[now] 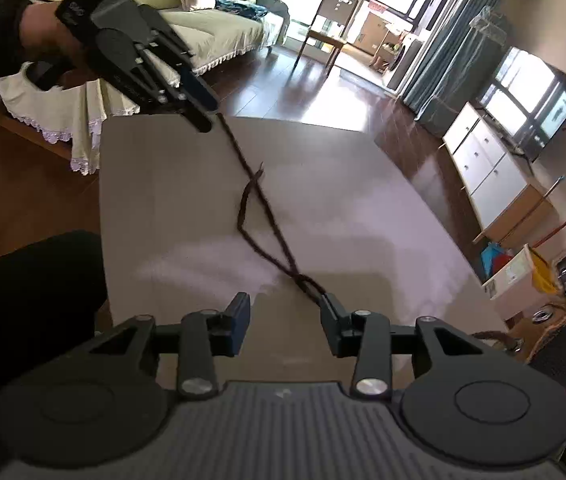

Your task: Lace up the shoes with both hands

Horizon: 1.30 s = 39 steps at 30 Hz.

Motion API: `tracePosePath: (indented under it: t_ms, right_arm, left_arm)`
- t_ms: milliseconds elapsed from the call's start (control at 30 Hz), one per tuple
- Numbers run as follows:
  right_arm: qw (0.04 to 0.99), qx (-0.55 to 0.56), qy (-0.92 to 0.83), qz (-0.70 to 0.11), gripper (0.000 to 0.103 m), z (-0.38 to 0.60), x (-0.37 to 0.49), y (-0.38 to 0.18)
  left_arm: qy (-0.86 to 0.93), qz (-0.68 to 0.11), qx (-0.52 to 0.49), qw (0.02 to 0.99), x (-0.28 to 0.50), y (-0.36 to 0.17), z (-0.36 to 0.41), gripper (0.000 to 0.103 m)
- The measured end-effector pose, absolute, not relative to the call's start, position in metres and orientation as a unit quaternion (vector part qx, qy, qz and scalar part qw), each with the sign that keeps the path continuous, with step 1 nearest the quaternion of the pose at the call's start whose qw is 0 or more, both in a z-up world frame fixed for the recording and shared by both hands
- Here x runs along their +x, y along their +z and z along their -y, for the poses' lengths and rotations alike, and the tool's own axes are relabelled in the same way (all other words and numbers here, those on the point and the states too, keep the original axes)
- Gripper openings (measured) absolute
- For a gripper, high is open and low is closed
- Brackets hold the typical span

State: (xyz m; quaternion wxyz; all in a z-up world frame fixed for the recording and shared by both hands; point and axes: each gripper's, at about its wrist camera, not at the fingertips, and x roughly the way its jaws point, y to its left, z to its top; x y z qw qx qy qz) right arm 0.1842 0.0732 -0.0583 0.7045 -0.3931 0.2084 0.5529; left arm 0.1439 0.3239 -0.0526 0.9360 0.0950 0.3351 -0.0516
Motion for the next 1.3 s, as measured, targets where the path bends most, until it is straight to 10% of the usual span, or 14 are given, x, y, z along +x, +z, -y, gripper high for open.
tracePosePath:
  t_ms: [233, 300, 367, 1300]
  right_arm:
    - [0.732, -0.360, 0.542, -0.202, 0.045, -0.061, 0.175, -0.049]
    - [0.742, -0.347, 0.538, -0.198, 0.045, -0.050, 0.172, -0.044]
    - [0.748, -0.336, 0.537, -0.200, 0.046, -0.042, 0.172, -0.042]
    - [0.743, -0.252, 0.583, -0.208, 0.050, -0.028, 0.152, -0.031]
  left_arm:
    - [-0.119, -0.358, 0.117, 0.919, 0.172, -0.061, -0.330, 0.047]
    - [-0.127, -0.363, 0.113, 0.916, 0.174, -0.061, -0.329, 0.038]
    - [-0.138, -0.376, 0.112, 0.910, 0.171, -0.059, -0.322, 0.002]
    - [-0.214, -0.162, -0.150, 0.952, 0.097, 0.055, -0.328, 0.002]
